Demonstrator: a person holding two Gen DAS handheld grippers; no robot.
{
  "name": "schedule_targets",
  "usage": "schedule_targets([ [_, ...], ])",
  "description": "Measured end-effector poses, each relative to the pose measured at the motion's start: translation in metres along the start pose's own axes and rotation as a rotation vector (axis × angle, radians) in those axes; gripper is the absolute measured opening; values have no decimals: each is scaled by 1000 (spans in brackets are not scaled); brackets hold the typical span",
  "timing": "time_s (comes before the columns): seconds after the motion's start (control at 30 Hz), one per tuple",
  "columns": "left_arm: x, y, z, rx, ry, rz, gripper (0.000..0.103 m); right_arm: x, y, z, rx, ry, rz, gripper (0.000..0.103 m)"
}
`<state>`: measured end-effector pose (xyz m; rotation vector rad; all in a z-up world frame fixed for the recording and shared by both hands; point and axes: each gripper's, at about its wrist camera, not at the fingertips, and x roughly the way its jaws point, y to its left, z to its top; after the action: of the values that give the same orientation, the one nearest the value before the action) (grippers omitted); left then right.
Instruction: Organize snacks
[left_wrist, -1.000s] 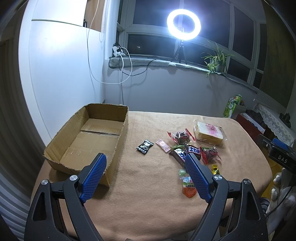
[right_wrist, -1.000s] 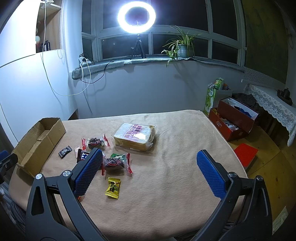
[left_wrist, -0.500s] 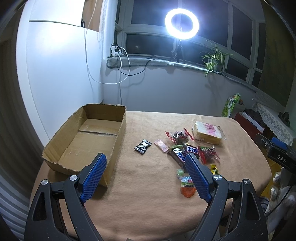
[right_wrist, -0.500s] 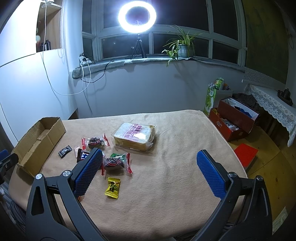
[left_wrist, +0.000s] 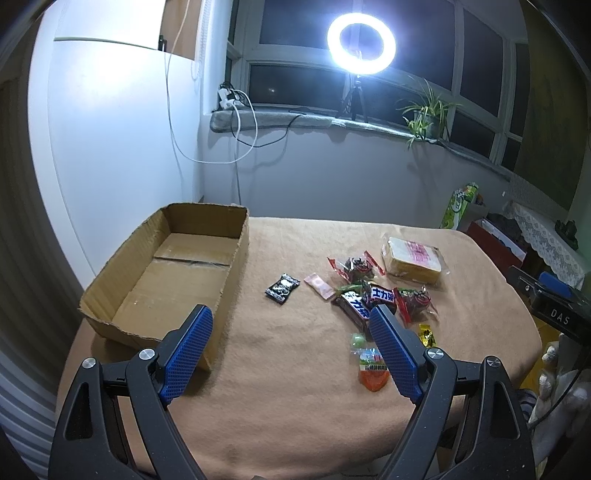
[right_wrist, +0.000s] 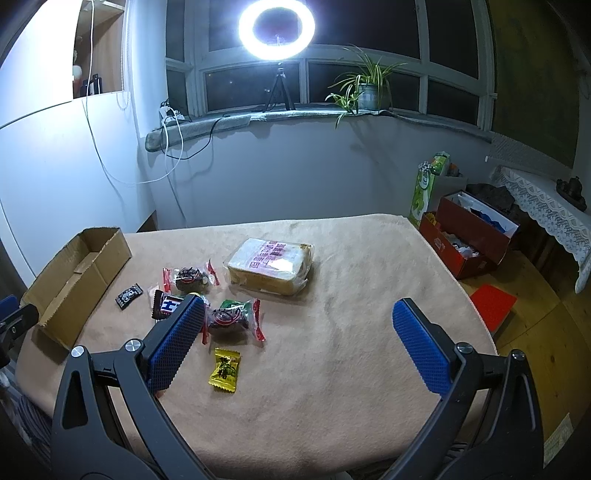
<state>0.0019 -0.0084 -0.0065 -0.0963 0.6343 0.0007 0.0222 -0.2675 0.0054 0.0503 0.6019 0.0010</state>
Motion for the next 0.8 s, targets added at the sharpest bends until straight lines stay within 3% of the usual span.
schedule_targets([
  [0.1, 3, 0, -1, 5, 13, -5, 87, 3, 2, -1, -25, 8, -7, 103],
  [0.37, 16, -5, -3, 53, 87, -61, 87, 26, 4, 0, -104, 162, 135, 103],
  [0.8, 42, -23, -15, 115, 233, -181, 82, 54, 13, -10, -214, 320, 240, 103],
])
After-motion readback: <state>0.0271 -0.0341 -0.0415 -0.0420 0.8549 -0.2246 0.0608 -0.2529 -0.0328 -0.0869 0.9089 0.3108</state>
